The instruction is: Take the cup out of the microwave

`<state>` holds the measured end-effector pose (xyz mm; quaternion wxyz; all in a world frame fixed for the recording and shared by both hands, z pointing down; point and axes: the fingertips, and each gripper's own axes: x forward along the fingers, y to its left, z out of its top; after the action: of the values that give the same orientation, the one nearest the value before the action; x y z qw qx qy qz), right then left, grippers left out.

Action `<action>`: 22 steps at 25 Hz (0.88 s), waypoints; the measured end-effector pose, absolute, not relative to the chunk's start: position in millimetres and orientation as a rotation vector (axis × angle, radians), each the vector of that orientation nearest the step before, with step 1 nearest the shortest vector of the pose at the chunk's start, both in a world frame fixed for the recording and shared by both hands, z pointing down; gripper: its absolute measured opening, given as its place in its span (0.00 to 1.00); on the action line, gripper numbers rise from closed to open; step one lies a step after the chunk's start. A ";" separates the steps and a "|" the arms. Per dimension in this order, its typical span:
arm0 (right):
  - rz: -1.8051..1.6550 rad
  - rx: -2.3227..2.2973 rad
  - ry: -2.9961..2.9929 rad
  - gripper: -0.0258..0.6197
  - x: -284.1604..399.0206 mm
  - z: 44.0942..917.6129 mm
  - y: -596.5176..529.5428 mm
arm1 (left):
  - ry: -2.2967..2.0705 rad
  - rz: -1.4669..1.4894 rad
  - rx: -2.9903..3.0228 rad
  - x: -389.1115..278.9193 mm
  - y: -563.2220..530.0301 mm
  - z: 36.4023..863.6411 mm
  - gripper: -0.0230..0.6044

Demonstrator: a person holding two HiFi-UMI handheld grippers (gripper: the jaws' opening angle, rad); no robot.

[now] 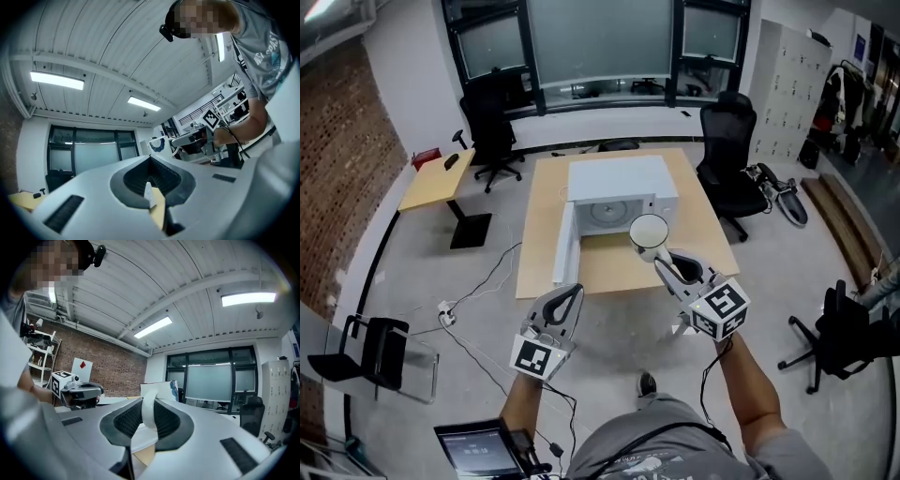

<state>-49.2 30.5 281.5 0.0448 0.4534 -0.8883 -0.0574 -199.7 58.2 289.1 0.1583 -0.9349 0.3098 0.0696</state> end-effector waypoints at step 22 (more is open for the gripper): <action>-0.058 1.588 -2.611 0.15 151.5 306.2 102.3 | 0.770 0.099 -2.730 -44.8 10.1 310.4 0.08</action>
<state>151.5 102.3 306.2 0.0425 0.5191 -0.8535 -0.0191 -44.8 10.1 310.4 0.1513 -0.9508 0.2683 0.0344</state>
